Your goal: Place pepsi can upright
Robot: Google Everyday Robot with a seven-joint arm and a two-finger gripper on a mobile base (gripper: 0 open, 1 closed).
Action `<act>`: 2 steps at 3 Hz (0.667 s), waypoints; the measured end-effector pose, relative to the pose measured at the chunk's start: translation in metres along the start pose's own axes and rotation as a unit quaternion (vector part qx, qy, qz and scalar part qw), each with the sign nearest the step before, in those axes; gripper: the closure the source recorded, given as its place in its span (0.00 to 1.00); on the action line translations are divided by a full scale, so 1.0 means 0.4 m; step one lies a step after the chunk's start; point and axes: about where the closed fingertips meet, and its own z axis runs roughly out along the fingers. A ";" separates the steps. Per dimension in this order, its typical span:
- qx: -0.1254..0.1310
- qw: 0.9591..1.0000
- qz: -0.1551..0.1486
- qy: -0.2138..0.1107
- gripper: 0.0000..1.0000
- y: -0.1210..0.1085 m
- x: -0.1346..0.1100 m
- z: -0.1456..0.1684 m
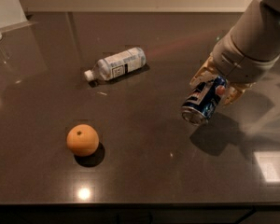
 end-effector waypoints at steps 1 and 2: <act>0.045 0.996 -0.073 0.032 1.00 -0.048 0.022 -0.050; 0.050 0.993 -0.098 0.038 1.00 -0.055 0.024 -0.058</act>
Offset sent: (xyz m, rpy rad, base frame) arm 0.0112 0.0064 0.0242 -0.0099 -0.1149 0.1265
